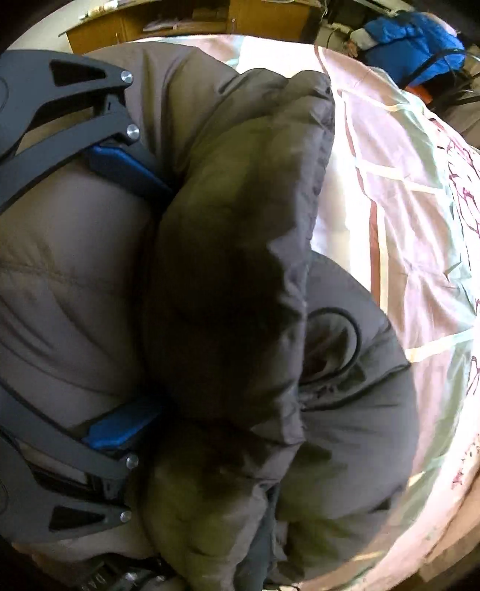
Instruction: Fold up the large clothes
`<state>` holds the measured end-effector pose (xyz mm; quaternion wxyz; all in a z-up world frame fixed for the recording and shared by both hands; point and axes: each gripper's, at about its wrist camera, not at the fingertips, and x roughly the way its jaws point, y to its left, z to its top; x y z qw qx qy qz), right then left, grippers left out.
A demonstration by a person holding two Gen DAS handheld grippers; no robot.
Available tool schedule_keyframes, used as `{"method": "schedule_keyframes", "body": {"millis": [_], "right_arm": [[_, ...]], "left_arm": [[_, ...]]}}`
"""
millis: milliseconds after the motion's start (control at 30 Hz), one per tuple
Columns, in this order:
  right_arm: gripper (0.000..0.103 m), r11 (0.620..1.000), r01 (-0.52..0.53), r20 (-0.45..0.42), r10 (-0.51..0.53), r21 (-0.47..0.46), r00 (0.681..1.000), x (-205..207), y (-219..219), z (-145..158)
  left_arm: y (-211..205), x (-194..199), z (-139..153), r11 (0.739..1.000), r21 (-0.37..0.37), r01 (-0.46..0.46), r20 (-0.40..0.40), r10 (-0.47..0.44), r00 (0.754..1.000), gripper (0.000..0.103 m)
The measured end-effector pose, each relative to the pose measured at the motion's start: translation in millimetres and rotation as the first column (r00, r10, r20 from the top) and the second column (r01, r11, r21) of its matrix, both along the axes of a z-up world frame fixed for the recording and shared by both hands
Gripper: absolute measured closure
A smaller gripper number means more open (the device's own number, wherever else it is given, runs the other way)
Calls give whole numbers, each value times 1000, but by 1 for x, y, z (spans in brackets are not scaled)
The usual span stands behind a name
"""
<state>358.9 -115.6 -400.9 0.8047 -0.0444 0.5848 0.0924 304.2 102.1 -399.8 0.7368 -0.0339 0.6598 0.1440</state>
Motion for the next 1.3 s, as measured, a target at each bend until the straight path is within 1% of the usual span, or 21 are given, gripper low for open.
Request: {"method": "schedule_keyframes", "body": {"millis": [67,200,300,367,433,500,567,600,633,700,733,800,867,933,1000,1100,1133,1167,1200,1267,1300], "right_arm": [[10,1000,-4,-9,4,1,1000,1,-2,-5],[10,1000,-19,3,19,-8,1000,-11,-2,-9],[10,1000,-17,-8,17,-14,1000,-17,-2,-7],[12,1000,-17,23,17,-2,1000,-26,-6,8],[13,1000,-20,87,19,1,996,-47,-17,30],[13,1000,-10,130,8,14,991,-70,-34,48],[13,1000,12,128,-12,5,992,-91,-56,52],[13,999,30,97,-27,-29,995,-99,-67,44],[13,998,34,72,-31,-44,997,-101,-71,35],[11,998,32,13,-31,-54,999,-101,-76,13],[9,996,25,-9,-26,-83,1000,-99,-73,1],[6,991,12,-14,-14,-136,1000,-95,-62,-10],[5,987,24,-32,-30,-158,999,-89,-56,-16],[5,988,38,-60,-48,-148,997,-86,-57,-18],[7,990,62,-62,-70,-127,996,-86,-59,-8],[10,996,82,12,-81,-25,997,-91,-57,24],[10,997,67,37,-68,24,997,-91,-50,36],[11,997,51,50,-53,54,997,-89,-42,45],[14,996,31,63,-36,79,997,-86,-31,53],[15,992,-23,80,14,121,997,-76,0,67],[18,990,-40,79,29,132,996,-71,10,72]], "left_arm": [[-3,-2,1,1000,18,5,3,-5,1000,2],[-9,-12,-4,998,61,26,13,-27,1000,2],[-14,-17,-3,996,84,35,16,-36,999,2],[-27,-23,11,992,112,60,45,-66,997,2],[-32,-44,34,987,137,81,101,-95,990,2],[-34,-71,56,988,124,87,161,-107,981,2],[-35,-88,64,990,109,90,180,-109,978,2],[-36,-93,58,991,87,99,164,-112,980,2],[-38,-95,46,992,58,109,131,-116,985,2],[-39,-93,23,994,23,104,85,-106,991,2],[-39,-92,15,995,15,102,73,-103,992,2],[-40,-88,5,995,20,100,60,-101,993,2],[-41,-87,2,995,21,95,50,-96,994,2],[-39,-87,5,995,17,93,37,-94,995,2],[-37,-87,17,996,18,93,42,-93,995,2],[-34,-96,39,994,56,96,90,-101,991,2],[-34,-97,44,993,70,98,97,-104,990,2],[-30,-98,48,991,86,98,103,-106,989,2],[-26,-99,54,991,96,95,107,-105,989,2],[-10,-104,64,994,83,66,118,-75,990,2],[-2,-110,69,996,75,49,126,-59,990,2]]}}
